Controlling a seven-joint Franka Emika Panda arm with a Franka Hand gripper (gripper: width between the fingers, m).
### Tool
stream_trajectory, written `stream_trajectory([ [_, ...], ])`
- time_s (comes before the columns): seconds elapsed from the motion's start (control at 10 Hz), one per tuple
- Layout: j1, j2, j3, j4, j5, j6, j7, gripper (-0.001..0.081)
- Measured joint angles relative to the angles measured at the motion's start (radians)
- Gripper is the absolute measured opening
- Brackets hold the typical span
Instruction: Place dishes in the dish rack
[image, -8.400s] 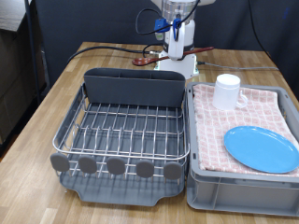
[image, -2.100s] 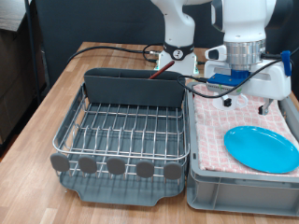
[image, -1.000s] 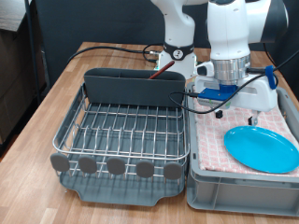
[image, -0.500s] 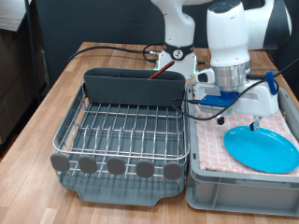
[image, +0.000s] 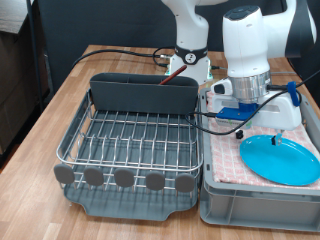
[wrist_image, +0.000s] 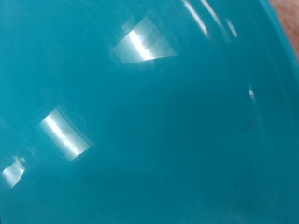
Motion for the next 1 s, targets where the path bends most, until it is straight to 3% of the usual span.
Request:
stream_trajectory([
  [0.3,-0.002,0.012,0.012,0.01,0.026,0.018,-0.015,0.0803],
  [0.4,-0.002,0.015,0.015,0.011,0.029,0.021,-0.015,0.0637],
  [0.5,-0.002,0.015,0.016,0.011,0.031,0.022,-0.015,0.0637],
  [0.6,-0.002,0.015,0.016,0.011,0.032,0.023,-0.015,0.0468],
  [0.7,-0.002,0.015,0.016,0.011,0.033,0.023,-0.015,0.0468],
  [0.9,-0.002,0.015,0.016,0.01,0.035,0.023,-0.015,0.0118],
  [1.0,-0.003,0.015,0.014,0.006,0.035,0.023,-0.015,0.0118],
])
